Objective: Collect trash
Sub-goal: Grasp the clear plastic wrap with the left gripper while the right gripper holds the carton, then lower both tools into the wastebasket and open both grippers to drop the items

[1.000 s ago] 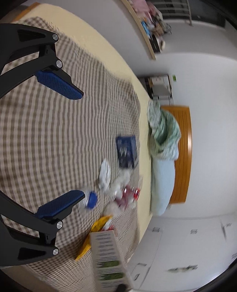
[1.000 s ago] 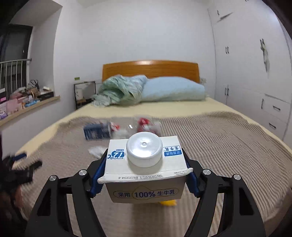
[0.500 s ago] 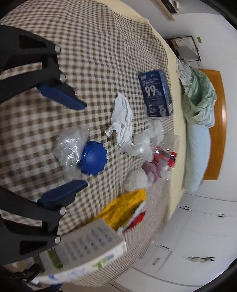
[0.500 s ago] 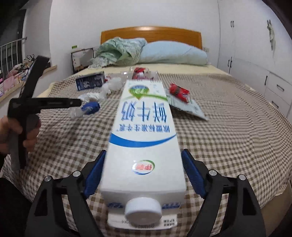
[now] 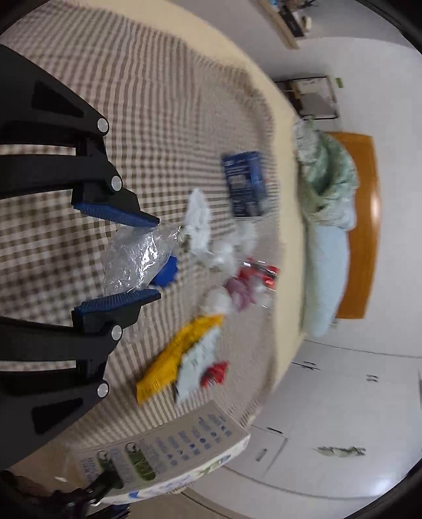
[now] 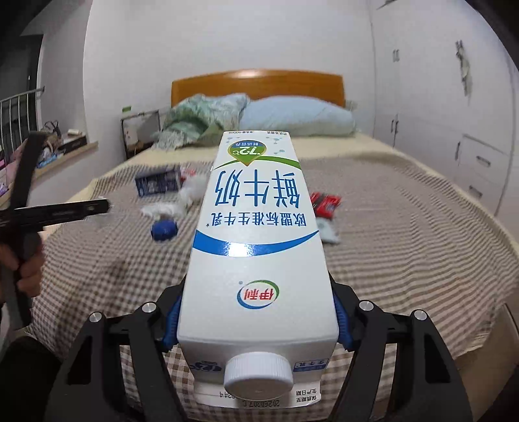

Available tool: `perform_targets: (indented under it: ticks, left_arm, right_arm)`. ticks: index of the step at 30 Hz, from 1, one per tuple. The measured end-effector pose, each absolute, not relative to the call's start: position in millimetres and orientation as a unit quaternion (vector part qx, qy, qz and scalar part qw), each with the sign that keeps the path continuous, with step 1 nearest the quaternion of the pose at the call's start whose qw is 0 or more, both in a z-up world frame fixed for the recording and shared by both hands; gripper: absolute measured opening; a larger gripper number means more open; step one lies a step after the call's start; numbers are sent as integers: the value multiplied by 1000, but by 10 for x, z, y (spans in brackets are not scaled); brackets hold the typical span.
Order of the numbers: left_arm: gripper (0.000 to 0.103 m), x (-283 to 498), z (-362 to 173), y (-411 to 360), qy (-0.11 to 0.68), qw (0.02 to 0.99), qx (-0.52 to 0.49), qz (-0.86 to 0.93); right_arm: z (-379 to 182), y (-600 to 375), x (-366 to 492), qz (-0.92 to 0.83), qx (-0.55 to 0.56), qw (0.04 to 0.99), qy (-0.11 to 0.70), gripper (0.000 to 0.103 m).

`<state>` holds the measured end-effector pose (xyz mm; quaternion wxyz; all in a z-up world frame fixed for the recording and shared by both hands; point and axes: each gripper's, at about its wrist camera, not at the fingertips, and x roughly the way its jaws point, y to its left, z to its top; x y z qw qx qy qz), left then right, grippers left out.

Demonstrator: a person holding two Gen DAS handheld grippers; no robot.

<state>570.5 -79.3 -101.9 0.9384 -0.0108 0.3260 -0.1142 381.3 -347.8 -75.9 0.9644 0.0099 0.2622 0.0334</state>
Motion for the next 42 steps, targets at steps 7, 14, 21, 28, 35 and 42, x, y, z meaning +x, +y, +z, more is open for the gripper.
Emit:
perform_targets:
  ticks: [7,14,21,28,35,42]
  left_arm:
    - [37,4932,-470,-1059,301,936,-5,-183]
    - [37,4326,-785,-2033,343,890,54,-295]
    - [37,4000,-1746,-3179,455,799,117,-376]
    - [37,4071,-2781,-3743,584,710,145,-364]
    - [37,4235,-3570,-4158,675,645,159,-322]
    - [37,4157,-4206,-4563,690,639,228,-252]
  right_arm:
    - [-405,-3754,3202,-1,-5,971,240,68]
    - [-651,-4276,2364,-51,-54,951,301,68]
    - [-1566,-4737,1772,-94,-44,901,422,68]
    - [-2829,-4915,1812,-56,-41,841,536,68]
    - [-3929,-4958,2300,-9,-79,793,603,68]
    - [-4596,-5094,2517,-20,-83,777,624,70]
